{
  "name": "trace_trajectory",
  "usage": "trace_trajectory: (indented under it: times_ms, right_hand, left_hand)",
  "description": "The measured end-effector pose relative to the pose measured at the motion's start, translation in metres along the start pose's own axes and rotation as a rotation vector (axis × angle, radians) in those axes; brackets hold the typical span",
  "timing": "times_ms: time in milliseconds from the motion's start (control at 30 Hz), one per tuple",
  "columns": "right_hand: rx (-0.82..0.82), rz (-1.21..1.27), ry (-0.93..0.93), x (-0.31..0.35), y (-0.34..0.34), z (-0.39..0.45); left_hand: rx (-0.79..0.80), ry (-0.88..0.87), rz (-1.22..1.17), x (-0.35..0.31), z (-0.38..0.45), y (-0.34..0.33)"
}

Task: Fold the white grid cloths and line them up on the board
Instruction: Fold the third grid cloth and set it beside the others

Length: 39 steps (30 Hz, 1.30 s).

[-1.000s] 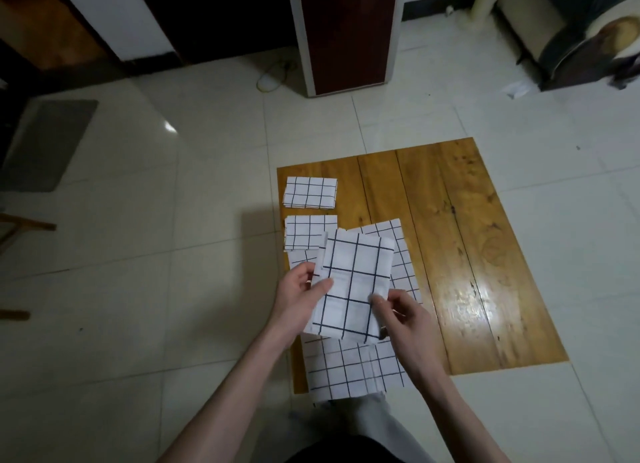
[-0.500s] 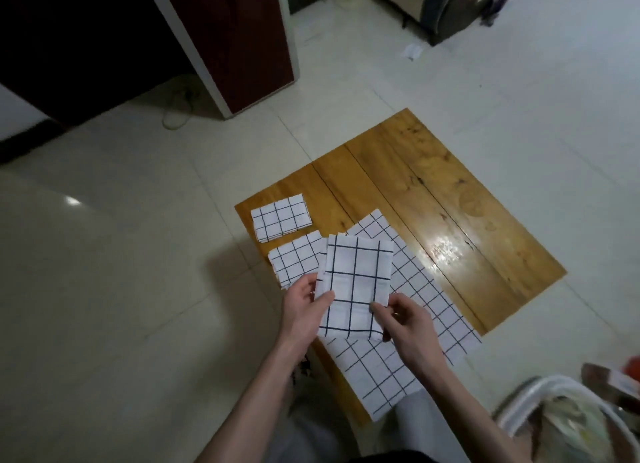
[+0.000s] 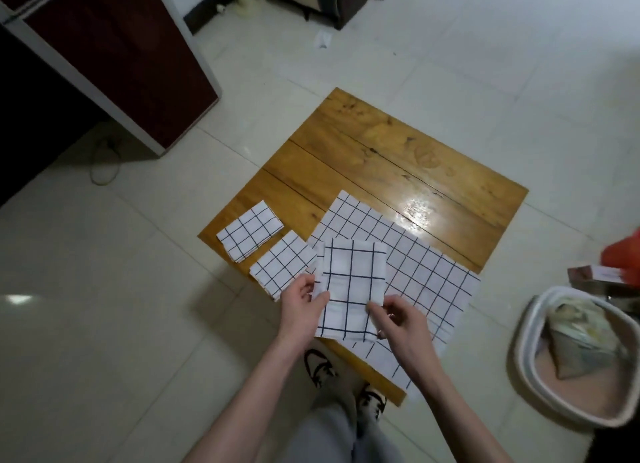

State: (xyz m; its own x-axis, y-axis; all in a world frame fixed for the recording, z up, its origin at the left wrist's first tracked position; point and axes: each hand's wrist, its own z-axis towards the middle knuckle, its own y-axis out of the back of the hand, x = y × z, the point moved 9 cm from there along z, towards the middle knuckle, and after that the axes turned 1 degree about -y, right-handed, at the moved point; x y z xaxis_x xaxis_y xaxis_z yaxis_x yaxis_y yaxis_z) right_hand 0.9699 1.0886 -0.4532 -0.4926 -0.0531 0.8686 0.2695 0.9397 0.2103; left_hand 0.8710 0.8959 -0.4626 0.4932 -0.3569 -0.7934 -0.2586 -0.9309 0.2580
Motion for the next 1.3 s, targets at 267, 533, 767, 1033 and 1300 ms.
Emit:
trace_trajectory:
  times_ms: [267,533,767,1033,1300]
  right_hand:
    - [-0.067,0.077,-0.083,-0.05,-0.02,-0.003]
    - [-0.181,0.05,-0.197,-0.107,-0.064,0.019]
    - [-0.332,0.011,-0.245,-0.15,-0.084,0.047]
    - [-0.374,-0.236,-0.226,-0.182,-0.094,0.071]
    - [-0.352,-0.371,-0.24,-0.182,-0.098,0.078]
  left_hand:
    - [0.079,-0.033,0.173,0.038,0.013,0.0]
    - [0.155,-0.015,0.234,0.081,0.063,0.004]
    - [0.178,-0.074,0.287,0.106,0.12,-0.01]
    - [0.162,-0.138,0.368,0.129,0.155,-0.024]
    - [0.111,-0.163,0.492,0.131,0.152,-0.021]
